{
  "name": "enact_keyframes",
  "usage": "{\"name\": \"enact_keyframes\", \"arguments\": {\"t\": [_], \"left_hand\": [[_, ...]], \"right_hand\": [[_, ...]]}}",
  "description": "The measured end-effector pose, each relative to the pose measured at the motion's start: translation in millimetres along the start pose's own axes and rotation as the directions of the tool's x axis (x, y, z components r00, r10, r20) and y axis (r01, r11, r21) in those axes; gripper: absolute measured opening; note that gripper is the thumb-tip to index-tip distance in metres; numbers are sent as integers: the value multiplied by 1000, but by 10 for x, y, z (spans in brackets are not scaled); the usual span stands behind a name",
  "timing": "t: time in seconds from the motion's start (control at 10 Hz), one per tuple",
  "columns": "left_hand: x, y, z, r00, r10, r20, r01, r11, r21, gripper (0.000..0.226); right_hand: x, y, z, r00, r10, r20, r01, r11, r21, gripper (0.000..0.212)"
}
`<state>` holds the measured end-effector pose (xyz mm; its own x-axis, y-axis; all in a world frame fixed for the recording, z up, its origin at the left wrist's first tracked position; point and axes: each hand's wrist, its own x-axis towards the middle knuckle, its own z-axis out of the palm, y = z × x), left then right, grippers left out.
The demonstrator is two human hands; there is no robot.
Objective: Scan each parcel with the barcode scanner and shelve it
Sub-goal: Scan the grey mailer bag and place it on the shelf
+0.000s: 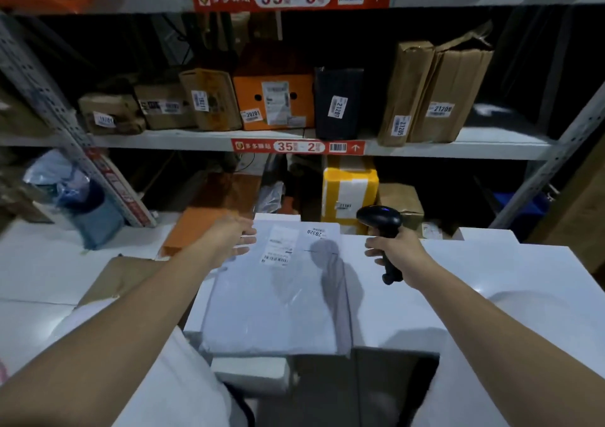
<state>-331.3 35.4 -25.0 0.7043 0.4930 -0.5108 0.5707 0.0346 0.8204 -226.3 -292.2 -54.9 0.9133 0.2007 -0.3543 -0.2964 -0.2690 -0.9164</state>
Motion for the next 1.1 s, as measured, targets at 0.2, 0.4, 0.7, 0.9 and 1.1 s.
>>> {"name": "enact_keyframes", "arguments": {"t": [0.2, 0.4, 0.7, 0.9, 1.1], "left_hand": [[248, -612, -133, 977, -103, -186, 168, 912, 374, 31], [388, -910, -147, 965, -142, -221, 235, 843, 484, 35], [332, -937, -22, 970, -223, -101, 244, 873, 422, 26], [411, -712, 53, 994, -113, -5, 106, 915, 389, 54], [381, -326, 173, 993, 44, 110, -106, 750, 653, 56]], "right_hand": [[13, 307, 397, 980, 161, 117, -142, 978, -154, 25], [-58, 544, 599, 945, 259, 200, -205, 945, -254, 19], [-100, 470, 708, 920, 271, 282, -253, 962, -101, 10], [-131, 522, 579, 898, 300, 321, -285, 954, -95, 16], [-181, 428, 370, 993, 113, 35, -102, 966, -237, 21]]}}
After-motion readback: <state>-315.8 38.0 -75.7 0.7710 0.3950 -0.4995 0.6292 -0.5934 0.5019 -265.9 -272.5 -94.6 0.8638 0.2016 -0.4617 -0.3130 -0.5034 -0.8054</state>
